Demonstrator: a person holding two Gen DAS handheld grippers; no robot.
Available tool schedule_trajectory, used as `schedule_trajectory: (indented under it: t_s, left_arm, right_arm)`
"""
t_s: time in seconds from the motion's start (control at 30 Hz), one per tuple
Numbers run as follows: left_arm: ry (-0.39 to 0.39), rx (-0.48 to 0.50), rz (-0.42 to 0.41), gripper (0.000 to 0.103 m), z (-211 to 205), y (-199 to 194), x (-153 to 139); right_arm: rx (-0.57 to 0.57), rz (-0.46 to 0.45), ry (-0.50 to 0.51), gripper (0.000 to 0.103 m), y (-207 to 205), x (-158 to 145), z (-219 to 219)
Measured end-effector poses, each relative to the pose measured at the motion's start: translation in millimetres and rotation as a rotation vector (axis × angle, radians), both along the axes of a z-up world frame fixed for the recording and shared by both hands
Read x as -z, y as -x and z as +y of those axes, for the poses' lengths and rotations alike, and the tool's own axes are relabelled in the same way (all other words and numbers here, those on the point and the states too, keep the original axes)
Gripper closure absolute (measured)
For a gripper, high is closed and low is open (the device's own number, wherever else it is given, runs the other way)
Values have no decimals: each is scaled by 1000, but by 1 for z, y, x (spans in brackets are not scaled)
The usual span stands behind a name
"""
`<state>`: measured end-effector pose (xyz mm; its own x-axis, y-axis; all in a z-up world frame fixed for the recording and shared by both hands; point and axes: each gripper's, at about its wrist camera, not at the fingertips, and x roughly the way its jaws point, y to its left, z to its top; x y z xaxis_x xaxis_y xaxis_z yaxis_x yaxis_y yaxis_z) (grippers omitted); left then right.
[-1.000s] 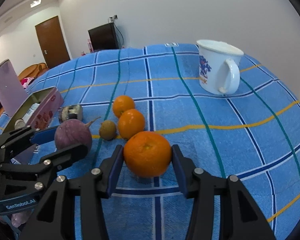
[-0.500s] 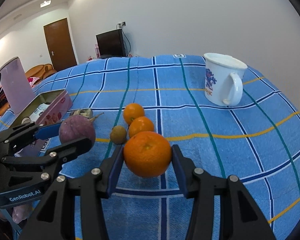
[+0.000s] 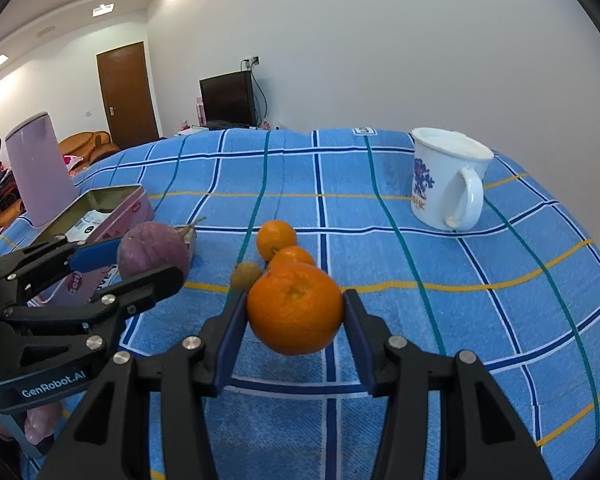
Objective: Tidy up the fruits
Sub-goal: 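Lift the purple root with the left tool and the orange with the right tool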
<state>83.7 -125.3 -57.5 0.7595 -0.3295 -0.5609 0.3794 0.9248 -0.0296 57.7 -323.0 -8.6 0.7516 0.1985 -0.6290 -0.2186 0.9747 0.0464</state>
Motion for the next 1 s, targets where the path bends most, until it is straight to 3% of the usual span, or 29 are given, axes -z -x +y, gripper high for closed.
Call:
schedule_trajectory:
  t_s: [1.0]
  left_arm:
    - [-3,-34,-107,48,4,18,-7]
  right_arm:
    - [-3,-108,-5,52,17,-10,0]
